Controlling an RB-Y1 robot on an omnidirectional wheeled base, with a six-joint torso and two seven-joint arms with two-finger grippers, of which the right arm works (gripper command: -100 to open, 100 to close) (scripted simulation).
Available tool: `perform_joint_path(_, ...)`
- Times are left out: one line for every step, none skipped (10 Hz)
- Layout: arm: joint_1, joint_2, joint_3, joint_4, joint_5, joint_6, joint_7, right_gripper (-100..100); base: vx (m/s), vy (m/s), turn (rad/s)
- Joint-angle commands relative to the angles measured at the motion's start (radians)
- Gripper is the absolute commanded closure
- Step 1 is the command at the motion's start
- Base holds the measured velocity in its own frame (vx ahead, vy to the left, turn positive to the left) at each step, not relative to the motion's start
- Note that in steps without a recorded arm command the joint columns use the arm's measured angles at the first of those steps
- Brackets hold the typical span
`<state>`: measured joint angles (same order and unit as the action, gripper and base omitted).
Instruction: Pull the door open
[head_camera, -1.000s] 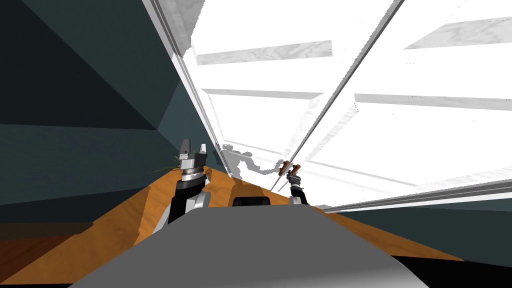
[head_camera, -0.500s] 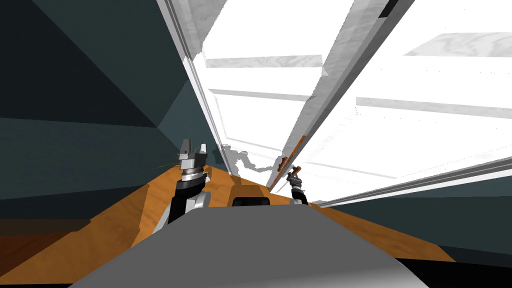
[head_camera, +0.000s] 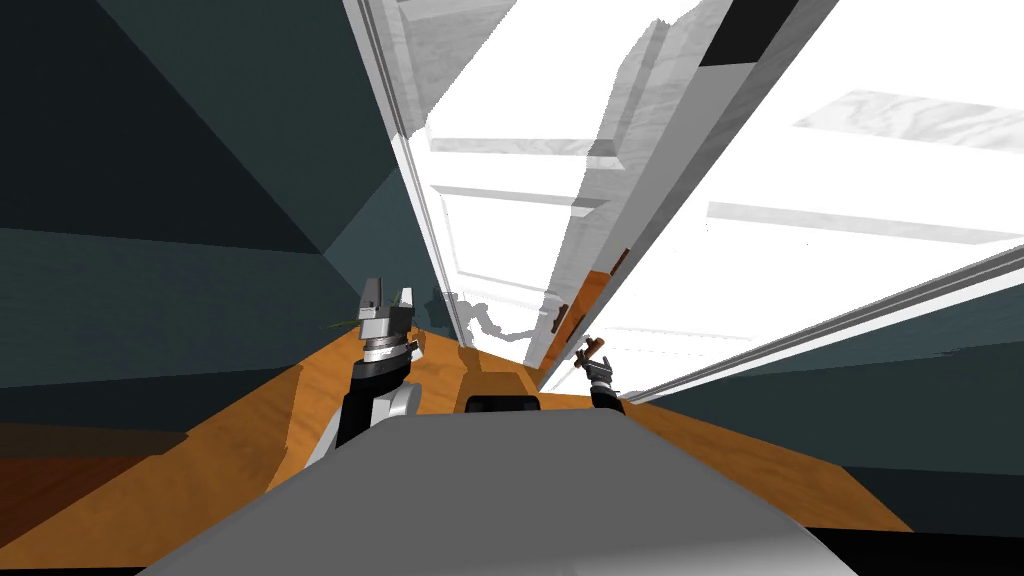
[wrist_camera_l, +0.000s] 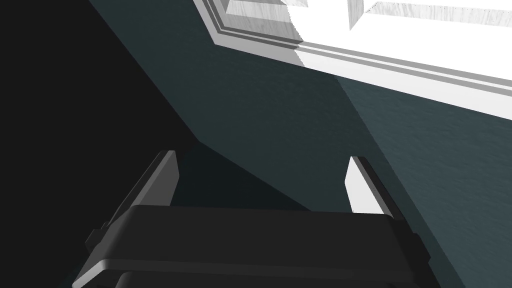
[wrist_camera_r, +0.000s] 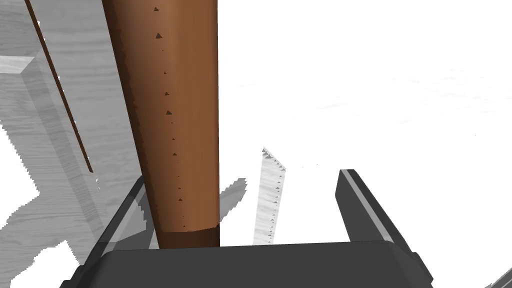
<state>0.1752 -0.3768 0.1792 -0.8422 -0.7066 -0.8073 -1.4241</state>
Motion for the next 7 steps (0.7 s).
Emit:
perform_joint_path(-0.022,-0.01,-0.012,0.05,-0.003,-0.022,-0.01,100,-0.062,-0.002,-0.059)
perform_joint_path(-0.022,-0.01,-0.012,0.057,-0.003,-0.022,-0.01,100,-0.012,-0.008,-0.003)
perform_joint_path(-0.022,-0.01,-0.012,0.075,-0.003,-0.022,-0.01,100,0.021,-0.013,0.022)
perform_joint_path(-0.022,-0.01,-0.012,0.078,-0.003,-0.022,-0.01,100,0.02,-0.002,0.026)
perform_joint_path(-0.022,-0.01,-0.012,0.082,-0.003,-0.022,-0.01,100,0.012,0.007,-0.006)
perform_joint_path(-0.016,-0.013,-0.015,0.084,-0.004,-0.023,-0.01,100,-0.012,0.014,0.001)
perform_joint_path(-0.009,-0.015,-0.017,0.086,-0.005,-0.023,-0.01,100,-0.061,-0.003,-0.046)
